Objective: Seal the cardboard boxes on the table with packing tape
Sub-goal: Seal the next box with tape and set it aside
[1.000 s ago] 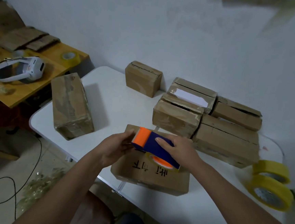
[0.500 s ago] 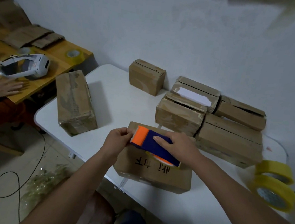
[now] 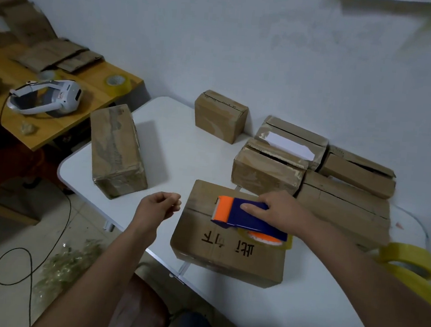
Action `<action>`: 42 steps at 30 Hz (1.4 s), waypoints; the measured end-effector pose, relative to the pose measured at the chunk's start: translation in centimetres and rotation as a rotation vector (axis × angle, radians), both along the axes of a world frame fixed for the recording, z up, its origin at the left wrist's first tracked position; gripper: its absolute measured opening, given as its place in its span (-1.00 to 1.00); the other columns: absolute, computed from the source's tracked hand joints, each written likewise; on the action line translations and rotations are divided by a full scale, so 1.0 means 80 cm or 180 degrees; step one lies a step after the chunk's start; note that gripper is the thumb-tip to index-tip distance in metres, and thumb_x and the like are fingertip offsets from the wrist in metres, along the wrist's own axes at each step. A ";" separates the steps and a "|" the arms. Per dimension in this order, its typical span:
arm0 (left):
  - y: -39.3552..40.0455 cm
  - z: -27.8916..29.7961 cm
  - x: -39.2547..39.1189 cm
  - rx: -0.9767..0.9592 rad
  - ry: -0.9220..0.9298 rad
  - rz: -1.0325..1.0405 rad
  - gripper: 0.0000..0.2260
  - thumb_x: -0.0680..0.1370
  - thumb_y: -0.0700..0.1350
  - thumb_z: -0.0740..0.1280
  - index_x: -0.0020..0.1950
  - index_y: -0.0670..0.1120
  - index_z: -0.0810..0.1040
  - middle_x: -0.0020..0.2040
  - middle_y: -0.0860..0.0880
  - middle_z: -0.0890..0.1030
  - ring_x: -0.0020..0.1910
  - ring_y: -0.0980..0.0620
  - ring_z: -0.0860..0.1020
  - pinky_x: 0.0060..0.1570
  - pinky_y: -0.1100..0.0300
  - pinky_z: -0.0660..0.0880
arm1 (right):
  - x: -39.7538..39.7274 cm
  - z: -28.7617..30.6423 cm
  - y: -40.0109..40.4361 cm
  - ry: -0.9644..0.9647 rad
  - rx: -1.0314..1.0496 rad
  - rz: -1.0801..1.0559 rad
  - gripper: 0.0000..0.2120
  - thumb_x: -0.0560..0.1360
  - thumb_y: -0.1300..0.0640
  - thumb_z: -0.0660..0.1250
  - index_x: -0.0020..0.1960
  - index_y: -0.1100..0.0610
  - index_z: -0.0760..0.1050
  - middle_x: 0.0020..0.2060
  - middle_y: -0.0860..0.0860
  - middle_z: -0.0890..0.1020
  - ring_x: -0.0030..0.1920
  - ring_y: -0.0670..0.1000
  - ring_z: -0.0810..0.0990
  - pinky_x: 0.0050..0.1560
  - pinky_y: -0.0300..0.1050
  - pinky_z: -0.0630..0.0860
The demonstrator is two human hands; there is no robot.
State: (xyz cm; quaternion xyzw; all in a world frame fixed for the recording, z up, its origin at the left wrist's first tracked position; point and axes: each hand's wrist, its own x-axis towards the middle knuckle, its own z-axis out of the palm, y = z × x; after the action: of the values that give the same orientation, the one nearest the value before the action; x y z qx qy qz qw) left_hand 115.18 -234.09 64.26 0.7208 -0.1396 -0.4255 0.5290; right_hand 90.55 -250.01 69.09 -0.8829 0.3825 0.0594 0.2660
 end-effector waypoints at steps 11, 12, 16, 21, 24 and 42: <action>0.004 -0.031 0.011 0.0049 -0.0315 0.0344 -0.94 0.55 -0.13 0.43 -0.08 -0.10 0.68 -0.19 -0.05 0.69 -0.16 0.03 0.62 -0.09 0.23 0.54 | 0.030 -0.008 0.018 0.0287 -0.0399 -0.0355 -0.38 0.41 -0.50 0.11 -0.16 0.04 0.57 -0.33 -0.06 0.62 -0.33 -0.08 0.60 -0.32 -0.18 0.54; 0.005 -0.036 0.016 0.0062 -0.0284 0.0365 -0.94 0.55 -0.13 0.43 -0.09 -0.09 0.68 -0.20 -0.05 0.68 -0.16 0.03 0.62 -0.10 0.23 0.53 | 0.033 -0.008 0.018 0.0338 -0.0364 -0.0357 -0.37 0.41 -0.51 0.10 -0.17 0.04 0.56 -0.34 -0.06 0.61 -0.34 -0.08 0.59 -0.35 -0.19 0.52; 0.007 -0.052 0.029 0.0169 -0.0208 0.0339 -0.93 0.55 -0.13 0.43 -0.10 -0.09 0.67 -0.20 -0.06 0.68 -0.15 0.02 0.61 -0.08 0.21 0.52 | 0.047 -0.008 0.018 0.0462 -0.0432 -0.0344 -0.39 0.40 -0.51 0.11 -0.24 0.03 0.52 -0.38 -0.07 0.57 -0.38 -0.09 0.56 -0.44 -0.22 0.37; 0.005 -0.064 0.034 0.0170 -0.0070 0.0276 -0.92 0.57 -0.13 0.41 -0.06 -0.11 0.66 -0.15 -0.07 0.67 -0.14 0.03 0.60 -0.10 0.22 0.50 | 0.059 -0.011 0.020 0.0592 -0.0586 -0.0413 -0.37 0.42 -0.50 0.10 -0.25 0.06 0.51 -0.38 -0.05 0.56 -0.38 -0.07 0.55 -0.44 -0.20 0.35; 0.006 -0.071 0.040 0.0171 -0.0009 0.0219 -0.92 0.57 -0.12 0.41 -0.06 -0.11 0.66 -0.17 -0.05 0.67 -0.15 0.04 0.61 -0.11 0.22 0.51 | 0.065 -0.016 0.025 0.0648 -0.0681 -0.0433 -0.38 0.44 -0.49 0.09 -0.27 0.06 0.50 -0.39 -0.04 0.55 -0.40 -0.07 0.55 -0.44 -0.21 0.40; -0.016 -0.089 0.014 0.1216 -0.1100 -0.1262 -0.72 0.65 -0.11 0.26 0.34 -0.17 0.47 0.29 -0.10 0.51 0.06 -0.03 0.57 0.05 0.12 0.56 | 0.082 -0.021 0.032 0.0784 -0.0856 -0.0581 -0.41 0.45 -0.46 0.10 -0.35 0.05 0.40 -0.42 -0.04 0.50 -0.45 -0.08 0.47 -0.51 -0.24 0.29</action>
State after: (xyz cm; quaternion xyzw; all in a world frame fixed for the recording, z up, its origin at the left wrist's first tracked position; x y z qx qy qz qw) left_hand 116.34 -235.36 57.17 0.8274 -0.2826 -0.4101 0.2595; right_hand 97.11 -247.46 67.38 -0.8582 0.4950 0.0909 0.1011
